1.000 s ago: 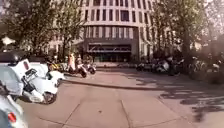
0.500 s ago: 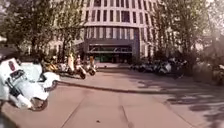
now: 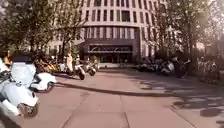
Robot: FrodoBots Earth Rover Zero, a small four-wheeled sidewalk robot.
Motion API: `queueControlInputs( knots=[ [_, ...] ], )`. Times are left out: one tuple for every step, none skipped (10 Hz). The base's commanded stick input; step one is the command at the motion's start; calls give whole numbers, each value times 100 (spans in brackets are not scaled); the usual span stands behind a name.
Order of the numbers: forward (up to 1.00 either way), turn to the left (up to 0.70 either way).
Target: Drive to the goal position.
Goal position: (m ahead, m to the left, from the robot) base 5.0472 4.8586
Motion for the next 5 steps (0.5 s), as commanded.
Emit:
queueControlInputs(
  knots=[
    [70, 0],
    [70, 0],
    [70, 0],
    [70, 0],
    [70, 0]
  ],
)
